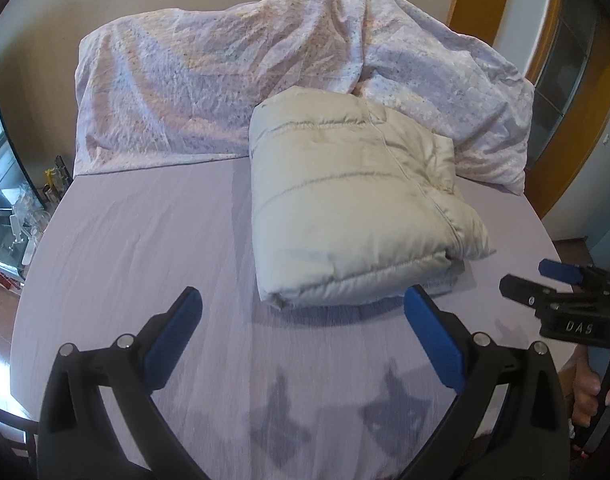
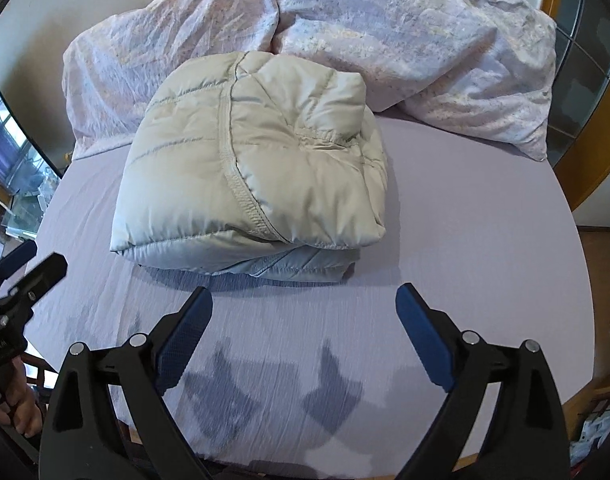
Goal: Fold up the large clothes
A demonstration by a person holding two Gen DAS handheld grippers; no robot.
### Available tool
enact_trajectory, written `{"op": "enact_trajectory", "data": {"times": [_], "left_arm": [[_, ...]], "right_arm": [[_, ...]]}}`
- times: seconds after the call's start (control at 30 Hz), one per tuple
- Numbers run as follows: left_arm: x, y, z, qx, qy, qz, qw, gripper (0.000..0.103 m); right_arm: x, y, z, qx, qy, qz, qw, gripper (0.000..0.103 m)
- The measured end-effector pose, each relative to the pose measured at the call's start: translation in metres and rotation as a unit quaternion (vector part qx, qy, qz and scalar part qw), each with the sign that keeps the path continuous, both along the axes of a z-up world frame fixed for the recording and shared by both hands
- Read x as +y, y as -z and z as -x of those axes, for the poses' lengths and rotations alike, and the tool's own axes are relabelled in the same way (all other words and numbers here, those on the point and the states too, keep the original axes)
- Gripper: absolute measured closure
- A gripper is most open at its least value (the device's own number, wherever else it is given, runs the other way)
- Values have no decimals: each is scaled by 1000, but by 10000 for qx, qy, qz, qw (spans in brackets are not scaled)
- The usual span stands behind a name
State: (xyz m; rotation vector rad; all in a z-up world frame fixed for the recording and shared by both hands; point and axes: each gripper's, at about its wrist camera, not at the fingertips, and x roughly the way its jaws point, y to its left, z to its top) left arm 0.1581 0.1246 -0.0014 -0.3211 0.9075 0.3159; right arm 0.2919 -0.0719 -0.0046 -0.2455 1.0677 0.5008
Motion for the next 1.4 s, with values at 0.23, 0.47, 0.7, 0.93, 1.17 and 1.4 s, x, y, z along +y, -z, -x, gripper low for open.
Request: {"op": "enact_trajectory", "data": {"times": [0.23,0.47,0.7,0.93,1.17,1.4], "left_arm": [[-7,5,6,-29,82,180,9998,2],[-12,5,6,-134,146,258,9995,2],[-13,3,4,-245,137,287,9992,2],[-12,6,3,-265,178,424,9986,2],[-12,7,1,-290,170,484,9983,2],[-12,7,1,-309,141,522,9981,2]], "right_arm": [[0,-4,9,-49,-6,-106,9999,8],[-3,-6,12,-85,59,-179,9998,8],[-10,-8,12,-140,214,-308,9992,8],[-10,-6,11,-75,194,-336,9992,8],[-9,-4,10,-29,233,-349,9991,8],[-9,-5,10,-29,191,-411,9990,8]]}}
